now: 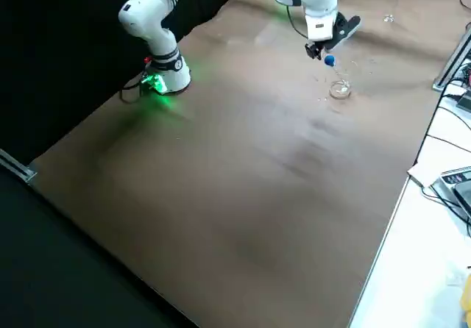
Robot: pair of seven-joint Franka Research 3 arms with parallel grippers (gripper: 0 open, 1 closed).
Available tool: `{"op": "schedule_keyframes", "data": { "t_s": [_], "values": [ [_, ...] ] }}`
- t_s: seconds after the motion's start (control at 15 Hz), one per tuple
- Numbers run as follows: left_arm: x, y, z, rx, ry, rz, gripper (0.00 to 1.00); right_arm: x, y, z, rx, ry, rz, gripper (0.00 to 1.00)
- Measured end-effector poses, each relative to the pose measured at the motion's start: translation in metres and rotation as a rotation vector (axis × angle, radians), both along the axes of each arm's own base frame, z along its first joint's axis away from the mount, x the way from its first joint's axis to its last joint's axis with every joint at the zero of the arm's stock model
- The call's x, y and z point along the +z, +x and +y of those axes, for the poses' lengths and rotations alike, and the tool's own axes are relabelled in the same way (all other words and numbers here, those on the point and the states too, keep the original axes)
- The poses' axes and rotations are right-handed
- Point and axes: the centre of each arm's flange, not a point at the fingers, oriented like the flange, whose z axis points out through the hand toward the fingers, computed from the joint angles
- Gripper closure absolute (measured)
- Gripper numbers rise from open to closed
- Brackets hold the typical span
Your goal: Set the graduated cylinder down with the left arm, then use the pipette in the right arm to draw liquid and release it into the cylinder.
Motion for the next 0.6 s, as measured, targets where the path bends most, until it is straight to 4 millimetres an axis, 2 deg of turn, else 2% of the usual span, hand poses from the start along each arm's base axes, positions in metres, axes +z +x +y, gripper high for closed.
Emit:
{"op": "schedule_keyframes", "data": {
  "t_s": [0.07,0.2,0.27,0.4,0.6],
  "values": [
    [-0.022,-0.003,0.005,-0.022,-0.049,-0.032,0.01,-0.008,0.002,0.002,-0.009,0.006,0.005,0.23],
    [-0.060,-0.004,0.008,-0.034,-0.125,-0.083,0.00,-0.022,0.003,0.006,-0.017,0.009,0.014,0.24],
    [-0.072,-0.002,0.005,-0.034,-0.154,-0.102,0.00,-0.028,0.004,0.007,-0.018,0.008,0.022,0.25],
    [-0.078,0.005,-0.007,-0.048,-0.194,-0.136,0.00,-0.039,0.005,0.008,-0.025,0.007,0.038,0.26],
    [-0.062,0.019,-0.042,-0.183,-0.256,-0.215,0.00,-0.049,0.005,0.008,-0.034,0.014,0.054,0.30]
  ]
}}
